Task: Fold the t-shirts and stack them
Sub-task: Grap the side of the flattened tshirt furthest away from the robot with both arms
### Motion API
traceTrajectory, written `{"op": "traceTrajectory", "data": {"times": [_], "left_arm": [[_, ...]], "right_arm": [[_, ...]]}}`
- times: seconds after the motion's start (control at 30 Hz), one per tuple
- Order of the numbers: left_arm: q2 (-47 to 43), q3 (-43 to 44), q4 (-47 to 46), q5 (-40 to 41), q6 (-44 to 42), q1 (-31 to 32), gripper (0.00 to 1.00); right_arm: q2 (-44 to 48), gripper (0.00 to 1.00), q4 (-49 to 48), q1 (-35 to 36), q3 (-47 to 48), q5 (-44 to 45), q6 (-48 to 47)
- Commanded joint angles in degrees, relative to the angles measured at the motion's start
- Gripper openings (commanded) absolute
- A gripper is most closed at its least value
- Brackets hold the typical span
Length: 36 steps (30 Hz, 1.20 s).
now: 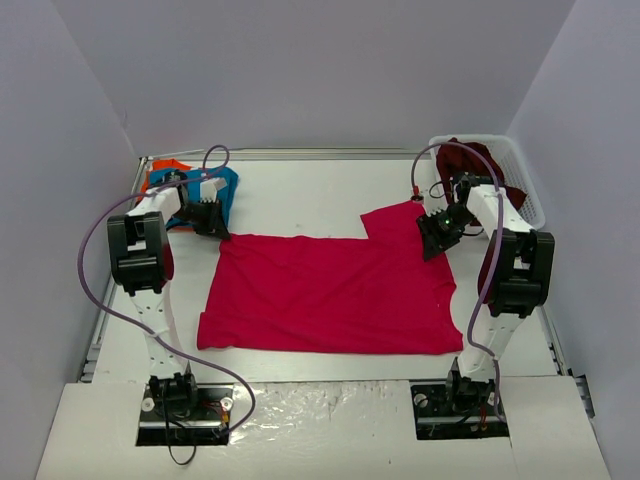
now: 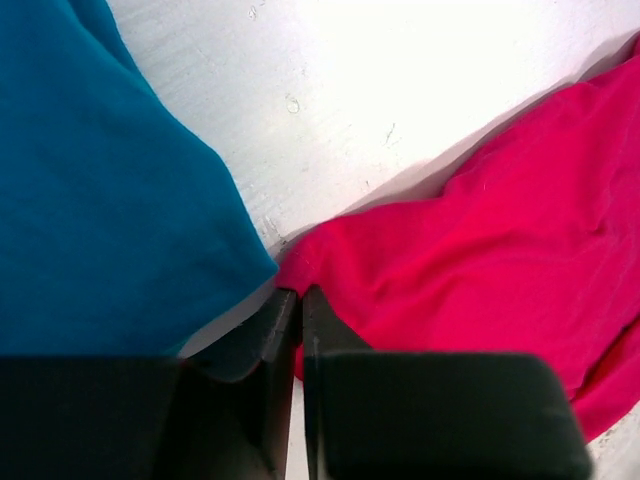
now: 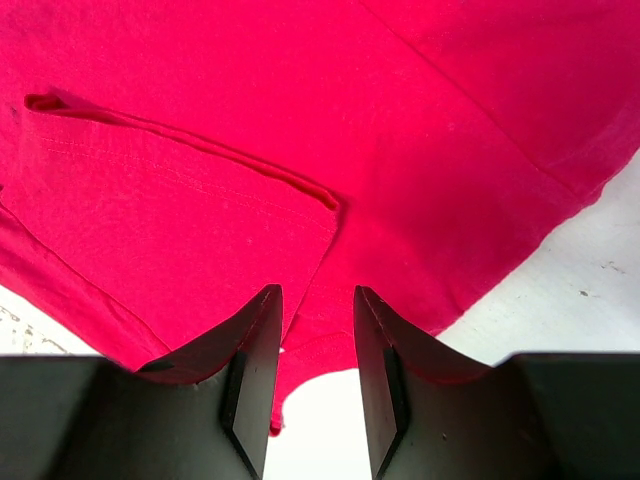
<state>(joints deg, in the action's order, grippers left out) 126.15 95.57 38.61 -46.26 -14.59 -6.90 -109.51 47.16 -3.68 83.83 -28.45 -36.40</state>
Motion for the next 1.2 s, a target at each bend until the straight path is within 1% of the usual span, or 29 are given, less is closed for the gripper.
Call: {"op": "traceTrajectory", "data": {"times": [0.0,0.17,0.3,0.6,0.77,0.93,1.0,1.03,1.1,1.13,1.17], "left_arm": [[0.1,1.5,2.4,-0.8,-1.4,0.3,0.03],[-2.0,1.0,1.6,-0.5,-0.4,0.3,0.02],[-6.8,-0.3,-1.0,-0.3,1.5,0.6,0.02],[-14.3,2.2,1.4,0.6,1.1,0.7,0.02],[-15.8,2.0,3.0,0.3,0.5,0.8,0.02],[-16.9,-0.1,2.3,1.3,-0.4,0.9,0.03],[-17.2,-1.3,2.1,1.3,-0.5,0.9,0.03],[-17.2,-1.4,2.1,1.3,-0.6,0.9,0.03],[-17.3,-2.0,1.9,1.6,-0.7,0.8,0.02],[-17.3,-2.2,1.8,1.7,-0.9,0.9,0.02],[-17.5,-2.4,1.8,1.7,-0.9,0.9,0.02]], "right_arm": [[0.3,0.31,1.9,0.3,-0.4,0.5,0.2],[0.6,0.31,2.0,0.3,-0.4,0.5,0.2],[0.7,0.31,2.0,0.4,-0.3,0.5,0.2],[1.8,0.29,2.0,0.5,0.7,0.7,0.3],[2.4,0.3,2.0,0.3,3.3,1.5,1.1],[1.6,0.37,2.0,0.3,10.6,2.4,2.7],[0.1,0.39,2.0,0.3,13.7,2.3,3.7],[-0.6,0.4,1.8,0.4,17.2,2.3,3.9],[-4.1,0.4,2.0,0.4,21.4,2.7,5.5],[-5.5,0.4,2.0,0.5,26.2,2.8,6.2],[-8.4,0.4,2.0,0.5,28.5,3.0,6.8]]}}
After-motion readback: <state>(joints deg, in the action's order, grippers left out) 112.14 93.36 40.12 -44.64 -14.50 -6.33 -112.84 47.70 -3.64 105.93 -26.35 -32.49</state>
